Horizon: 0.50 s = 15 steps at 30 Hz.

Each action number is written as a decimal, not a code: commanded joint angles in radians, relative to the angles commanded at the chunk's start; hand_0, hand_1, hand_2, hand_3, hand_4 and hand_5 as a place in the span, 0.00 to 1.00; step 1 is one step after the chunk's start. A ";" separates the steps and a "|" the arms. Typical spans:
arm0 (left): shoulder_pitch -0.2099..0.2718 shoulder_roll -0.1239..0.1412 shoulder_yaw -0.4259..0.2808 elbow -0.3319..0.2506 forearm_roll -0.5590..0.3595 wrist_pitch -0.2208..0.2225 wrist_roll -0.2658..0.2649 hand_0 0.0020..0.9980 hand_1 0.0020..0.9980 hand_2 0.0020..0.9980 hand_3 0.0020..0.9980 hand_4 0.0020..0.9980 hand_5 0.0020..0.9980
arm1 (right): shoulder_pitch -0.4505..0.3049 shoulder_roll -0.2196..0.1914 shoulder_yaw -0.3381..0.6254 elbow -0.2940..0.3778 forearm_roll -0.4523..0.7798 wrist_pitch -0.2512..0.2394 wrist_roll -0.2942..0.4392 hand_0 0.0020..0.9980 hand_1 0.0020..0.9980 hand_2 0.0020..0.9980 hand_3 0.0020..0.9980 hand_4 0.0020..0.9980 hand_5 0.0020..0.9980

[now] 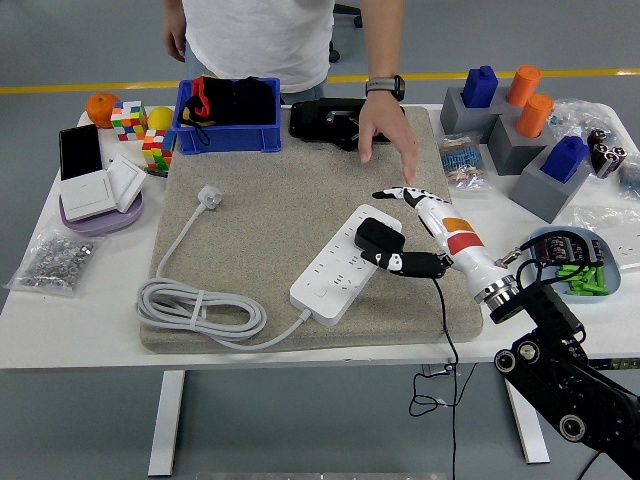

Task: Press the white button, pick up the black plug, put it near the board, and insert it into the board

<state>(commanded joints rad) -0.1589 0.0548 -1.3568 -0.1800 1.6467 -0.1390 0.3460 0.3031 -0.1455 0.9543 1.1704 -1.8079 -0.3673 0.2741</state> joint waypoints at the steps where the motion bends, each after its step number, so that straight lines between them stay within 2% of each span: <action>1: 0.000 0.000 0.001 0.000 -0.002 0.000 0.000 0.69 0.68 0.66 0.68 0.56 0.20 | -0.016 -0.006 0.023 0.001 -0.007 0.004 -0.005 0.82 0.82 0.76 0.76 1.00 0.47; 8: -0.002 0.000 0.002 0.000 0.002 -0.001 0.000 0.69 0.68 0.66 0.68 0.56 0.19 | -0.121 -0.050 0.166 0.016 -0.027 0.021 -0.030 0.81 0.80 0.74 0.76 1.00 0.46; 15: -0.001 0.000 0.004 0.000 0.001 -0.001 -0.001 0.69 0.68 0.66 0.68 0.56 0.19 | -0.216 -0.042 0.308 0.042 -0.036 0.032 -0.047 0.81 0.79 0.73 0.75 1.00 0.46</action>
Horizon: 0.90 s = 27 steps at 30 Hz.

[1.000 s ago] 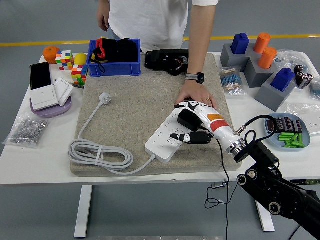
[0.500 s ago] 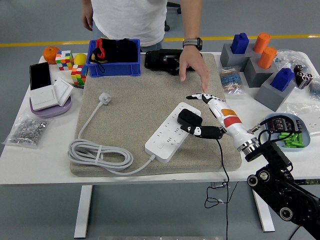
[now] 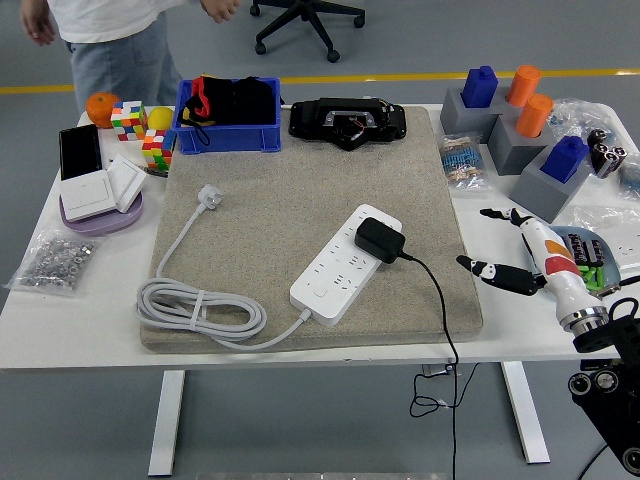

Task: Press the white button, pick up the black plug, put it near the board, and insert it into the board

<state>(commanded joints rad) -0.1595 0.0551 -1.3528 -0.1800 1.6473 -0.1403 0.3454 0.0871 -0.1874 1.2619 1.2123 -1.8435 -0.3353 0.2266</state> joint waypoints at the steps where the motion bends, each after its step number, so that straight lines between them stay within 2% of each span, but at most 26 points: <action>1: 0.000 0.000 0.000 0.000 0.000 0.000 0.000 0.69 0.68 0.66 0.68 0.56 0.19 | -0.007 0.003 0.012 0.002 -0.001 0.001 -0.002 0.81 0.79 0.73 0.75 1.00 0.46; 7: -0.006 0.002 -0.001 0.000 0.008 -0.001 -0.002 0.69 0.68 0.66 0.68 0.56 0.19 | -0.059 0.036 0.124 0.024 -0.021 0.013 -0.016 0.81 0.79 0.73 0.75 1.00 0.45; 16: -0.027 0.006 0.018 0.000 0.002 -0.004 -0.006 0.69 0.68 0.66 0.68 0.56 0.19 | -0.093 0.044 0.225 0.051 -0.023 0.039 -0.033 0.79 0.76 0.69 0.72 1.00 0.43; 27: -0.009 -0.001 0.004 0.000 0.011 0.000 -0.009 0.69 0.68 0.66 0.69 0.56 0.19 | -0.158 0.075 0.339 0.103 -0.015 0.048 -0.041 0.75 0.74 0.68 0.69 0.99 0.40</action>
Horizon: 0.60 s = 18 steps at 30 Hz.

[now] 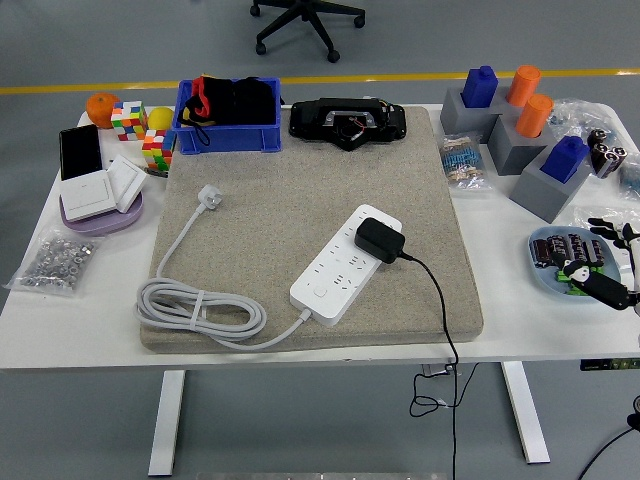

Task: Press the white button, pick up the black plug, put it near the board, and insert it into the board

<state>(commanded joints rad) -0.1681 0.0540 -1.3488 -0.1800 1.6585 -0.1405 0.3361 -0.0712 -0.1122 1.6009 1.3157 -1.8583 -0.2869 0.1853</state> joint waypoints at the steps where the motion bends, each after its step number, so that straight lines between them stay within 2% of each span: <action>1: 0.000 -0.002 0.002 0.000 -0.005 0.001 -0.001 0.69 0.68 0.66 0.69 0.56 0.19 | -0.005 0.001 0.004 0.004 -0.001 0.001 0.000 0.75 0.74 0.68 0.69 0.99 0.40; 10: 0.001 -0.009 0.005 0.000 -0.017 0.003 -0.001 0.69 0.68 0.66 0.68 0.56 0.19 | -0.019 0.010 0.045 0.023 -0.009 0.024 -0.002 0.75 0.74 0.68 0.69 0.97 0.39; 18: 0.009 -0.009 -0.001 0.000 -0.018 0.006 0.000 0.69 0.68 0.66 0.68 0.56 0.19 | -0.025 0.023 0.088 0.030 -0.019 0.023 -0.011 0.75 0.74 0.68 0.68 0.96 0.38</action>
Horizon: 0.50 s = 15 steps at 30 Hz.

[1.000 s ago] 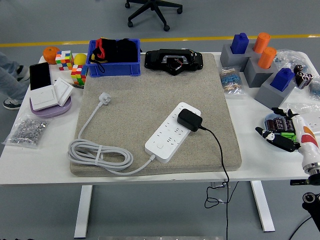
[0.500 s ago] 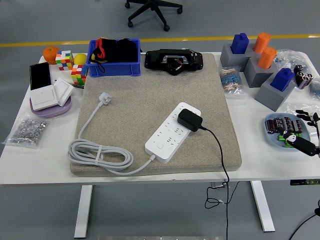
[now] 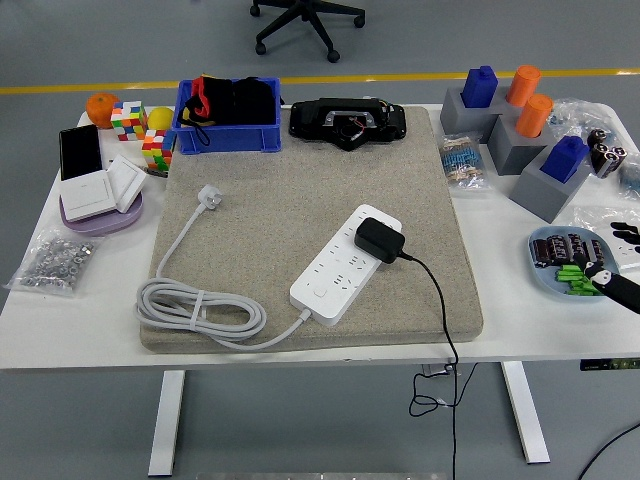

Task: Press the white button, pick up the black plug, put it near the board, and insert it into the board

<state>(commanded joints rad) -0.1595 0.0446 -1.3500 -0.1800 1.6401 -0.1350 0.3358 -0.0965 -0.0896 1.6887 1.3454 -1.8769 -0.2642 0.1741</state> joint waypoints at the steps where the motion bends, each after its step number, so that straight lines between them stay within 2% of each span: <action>1: 0.001 0.000 -0.002 0.000 0.001 0.000 0.000 0.69 0.68 0.66 0.68 0.56 0.19 | -0.001 0.002 0.006 0.000 -0.001 0.001 -0.002 0.75 0.74 0.68 0.68 0.96 0.37; 15: 0.003 0.002 -0.009 0.000 0.005 0.002 0.001 0.69 0.68 0.66 0.68 0.56 0.20 | -0.002 0.014 0.053 -0.003 -0.031 0.033 -0.075 0.75 0.74 0.69 0.67 0.94 0.35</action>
<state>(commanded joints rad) -0.1565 0.0463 -1.3585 -0.1800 1.6452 -0.1335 0.3366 -0.0989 -0.0751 1.7413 1.3422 -1.9078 -0.2313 0.0992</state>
